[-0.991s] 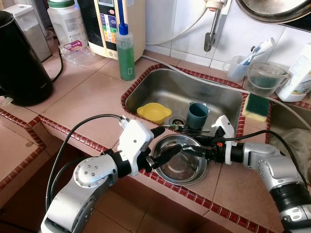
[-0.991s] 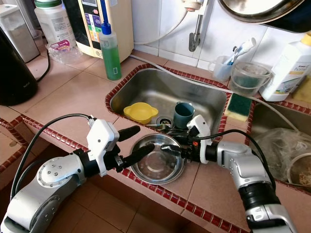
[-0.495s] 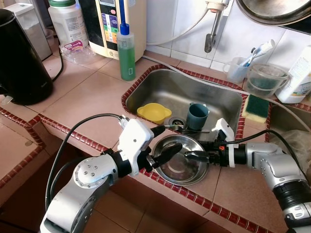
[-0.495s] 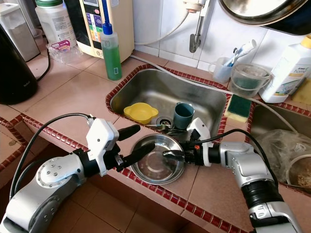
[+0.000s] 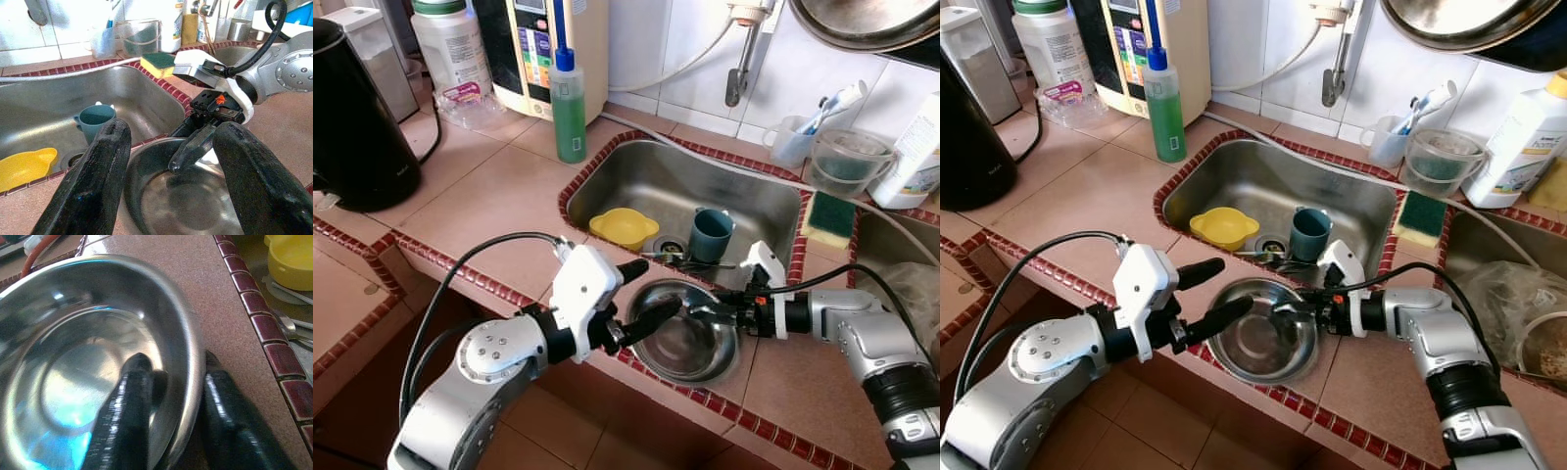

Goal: Kitchen organization

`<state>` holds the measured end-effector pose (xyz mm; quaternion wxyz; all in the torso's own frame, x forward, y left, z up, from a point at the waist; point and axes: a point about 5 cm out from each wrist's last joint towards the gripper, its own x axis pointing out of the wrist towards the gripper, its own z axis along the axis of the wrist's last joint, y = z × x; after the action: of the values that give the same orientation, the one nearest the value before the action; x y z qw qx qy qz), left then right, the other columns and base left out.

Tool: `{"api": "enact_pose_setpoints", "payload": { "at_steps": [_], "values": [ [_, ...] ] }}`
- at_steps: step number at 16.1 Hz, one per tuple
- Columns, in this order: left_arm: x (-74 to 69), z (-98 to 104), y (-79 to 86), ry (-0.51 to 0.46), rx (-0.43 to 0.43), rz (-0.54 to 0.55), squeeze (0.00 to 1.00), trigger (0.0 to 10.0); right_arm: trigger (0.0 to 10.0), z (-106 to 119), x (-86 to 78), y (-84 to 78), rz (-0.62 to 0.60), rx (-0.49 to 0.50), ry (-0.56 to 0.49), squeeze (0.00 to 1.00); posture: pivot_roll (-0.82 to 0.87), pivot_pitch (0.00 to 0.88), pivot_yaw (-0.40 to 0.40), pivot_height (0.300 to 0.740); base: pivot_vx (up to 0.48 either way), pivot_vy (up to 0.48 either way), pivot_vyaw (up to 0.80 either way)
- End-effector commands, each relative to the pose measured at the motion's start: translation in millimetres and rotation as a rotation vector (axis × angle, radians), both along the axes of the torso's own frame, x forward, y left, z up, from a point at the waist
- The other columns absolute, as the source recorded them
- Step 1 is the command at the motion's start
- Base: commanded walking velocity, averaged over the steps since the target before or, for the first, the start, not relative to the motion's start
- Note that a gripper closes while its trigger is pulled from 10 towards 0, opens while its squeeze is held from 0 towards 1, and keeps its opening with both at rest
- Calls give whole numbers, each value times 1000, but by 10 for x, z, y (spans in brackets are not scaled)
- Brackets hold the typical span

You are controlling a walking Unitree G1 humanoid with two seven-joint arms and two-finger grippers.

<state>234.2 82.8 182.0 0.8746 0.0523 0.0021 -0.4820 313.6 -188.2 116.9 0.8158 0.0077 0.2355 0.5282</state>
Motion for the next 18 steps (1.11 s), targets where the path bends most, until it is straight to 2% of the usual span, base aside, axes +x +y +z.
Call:
{"api": "enact_pose_setpoints", "payload": {
  "at_steps": [1,9,12,14,15,18],
  "values": [
    [-48,17,-52,-2,-3,-35,0,10000,0,-111,-44,7,6,-23,47,0,-157,67,-25,740,0,0,0],
    [-43,17,-52,0,-12,-34,0,10000,0,-183,-100,34,-38,31,59,0,-162,51,-22,740,0,0,0],
    [-20,22,-50,3,-27,-21,0,10000,0,-215,-129,63,-77,93,81,0,-163,49,-24,740,0,0,0],
    [15,35,-30,6,-47,8,0,10000,0,-194,-127,81,-126,154,84,0,-162,49,-24,740,0,0,0],
    [58,48,1,9,-70,42,0,10000,0,-161,-94,61,-188,196,69,0,-162,50,-23,740,0,0,0],
    [109,62,39,8,-91,84,0,10000,0,-107,-53,21,-267,247,47,0,-165,52,-21,740,0,0,0]
  ]
}}
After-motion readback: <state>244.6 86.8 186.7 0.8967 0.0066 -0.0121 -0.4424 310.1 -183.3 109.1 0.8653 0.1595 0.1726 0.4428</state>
